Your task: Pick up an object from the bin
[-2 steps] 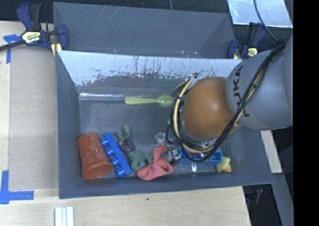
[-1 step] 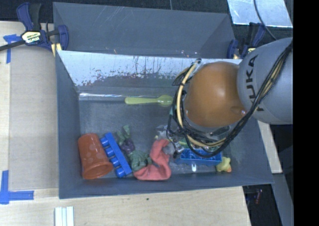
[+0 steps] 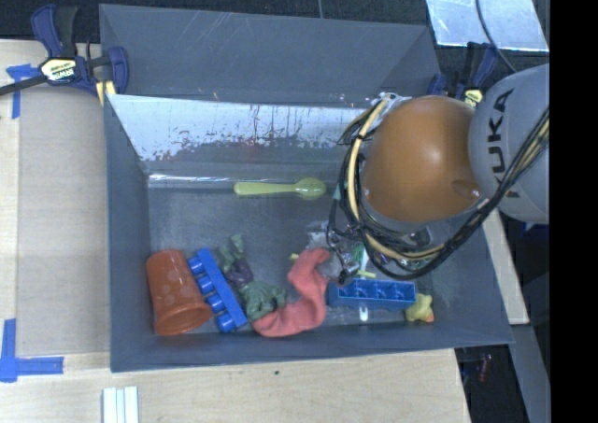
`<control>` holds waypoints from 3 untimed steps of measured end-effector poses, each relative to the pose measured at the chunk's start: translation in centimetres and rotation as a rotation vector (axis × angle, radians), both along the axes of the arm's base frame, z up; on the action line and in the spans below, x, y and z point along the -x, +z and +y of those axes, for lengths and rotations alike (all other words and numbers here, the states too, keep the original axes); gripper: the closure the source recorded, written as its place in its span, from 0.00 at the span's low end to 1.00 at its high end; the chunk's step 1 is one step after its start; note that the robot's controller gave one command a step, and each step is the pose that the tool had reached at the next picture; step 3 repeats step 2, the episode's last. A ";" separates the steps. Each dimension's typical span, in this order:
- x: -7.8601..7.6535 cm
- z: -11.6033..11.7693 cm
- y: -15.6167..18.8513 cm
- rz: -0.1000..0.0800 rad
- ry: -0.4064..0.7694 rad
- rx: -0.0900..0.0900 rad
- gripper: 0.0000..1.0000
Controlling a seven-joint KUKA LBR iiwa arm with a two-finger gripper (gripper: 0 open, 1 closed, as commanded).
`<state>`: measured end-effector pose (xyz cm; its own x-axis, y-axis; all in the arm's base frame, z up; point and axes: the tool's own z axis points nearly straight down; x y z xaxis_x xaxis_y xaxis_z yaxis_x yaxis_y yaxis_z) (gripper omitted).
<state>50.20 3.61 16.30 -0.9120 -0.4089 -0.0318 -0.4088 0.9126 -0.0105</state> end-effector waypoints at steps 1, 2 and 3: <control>-0.5 1.1 -2.8 -0.007 0.124 0.004 1.00; -0.2 1.0 0.8 0.008 0.187 0.004 1.00; -0.2 1.0 0.8 0.008 0.187 0.004 1.00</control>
Offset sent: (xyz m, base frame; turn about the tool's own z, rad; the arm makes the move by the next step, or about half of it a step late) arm 0.0034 0.0075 0.0951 0.0820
